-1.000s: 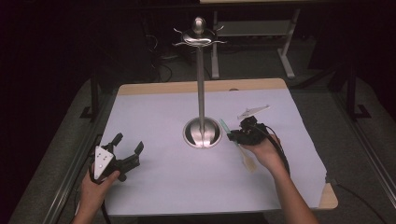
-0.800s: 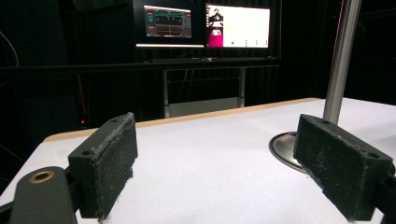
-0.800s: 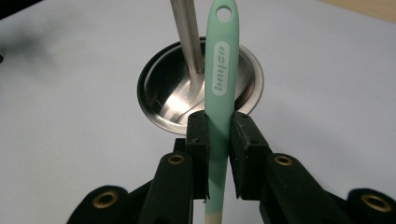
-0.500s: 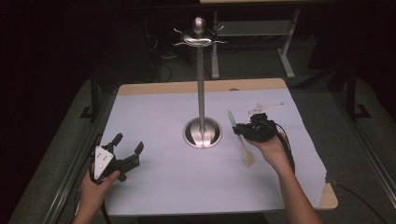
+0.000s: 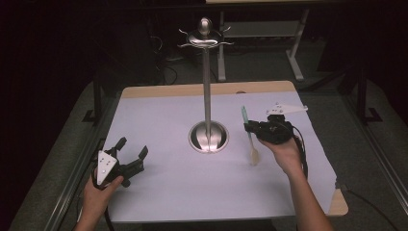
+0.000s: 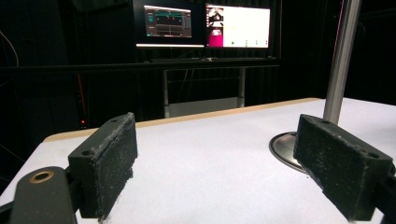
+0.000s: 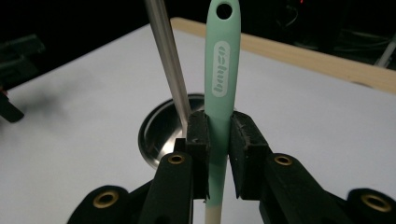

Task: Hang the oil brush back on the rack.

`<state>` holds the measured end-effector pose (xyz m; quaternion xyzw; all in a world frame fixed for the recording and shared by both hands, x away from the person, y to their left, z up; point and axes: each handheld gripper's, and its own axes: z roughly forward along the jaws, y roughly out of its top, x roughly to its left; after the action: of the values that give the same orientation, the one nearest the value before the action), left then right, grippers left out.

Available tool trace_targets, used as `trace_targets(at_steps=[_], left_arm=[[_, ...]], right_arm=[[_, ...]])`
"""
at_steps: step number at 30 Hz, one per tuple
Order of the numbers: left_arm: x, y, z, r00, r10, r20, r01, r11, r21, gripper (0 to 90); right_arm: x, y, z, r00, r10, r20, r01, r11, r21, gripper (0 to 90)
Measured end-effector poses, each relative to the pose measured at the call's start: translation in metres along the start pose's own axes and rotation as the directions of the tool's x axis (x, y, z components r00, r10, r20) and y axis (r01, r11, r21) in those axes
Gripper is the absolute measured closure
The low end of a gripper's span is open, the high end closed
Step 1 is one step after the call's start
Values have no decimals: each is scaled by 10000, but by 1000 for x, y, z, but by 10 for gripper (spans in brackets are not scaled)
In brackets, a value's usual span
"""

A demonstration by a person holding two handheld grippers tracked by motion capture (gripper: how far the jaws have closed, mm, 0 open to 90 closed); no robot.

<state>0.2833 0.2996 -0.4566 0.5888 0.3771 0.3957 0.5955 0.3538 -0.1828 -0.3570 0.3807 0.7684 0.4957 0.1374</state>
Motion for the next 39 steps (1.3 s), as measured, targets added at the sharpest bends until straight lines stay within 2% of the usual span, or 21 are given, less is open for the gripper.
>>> trace_targets(at_steps=[3,6,11,21,31,39], left_arm=[[0,0,0,10000,-4,-1,4,10000,3,132],[0,0,0,10000,-10,-7,10,10000,8,132],[0,0,0,10000,-22,-7,22,10000,15,132],[0,0,0,10000,7,-2,-7,10000,16,132],[0,0,0,10000,71,-10,-71,10000,35,132],[1,0,0,9999,109,1,-109,9999,18,132]], right_arm=[[-1,1,-6,9998,104,-176,-112,9987,-490,786],[-3,3,-10,9994,181,-292,-202,9971,-730,785],[-2,9,-16,9996,63,-270,-93,9935,-1137,784],[2,26,-23,9986,-238,-481,155,9859,-1663,784],[7,52,-29,9966,-602,-558,469,9756,-2145,784],[7,68,-34,9952,-696,-690,508,9684,-2441,783]])
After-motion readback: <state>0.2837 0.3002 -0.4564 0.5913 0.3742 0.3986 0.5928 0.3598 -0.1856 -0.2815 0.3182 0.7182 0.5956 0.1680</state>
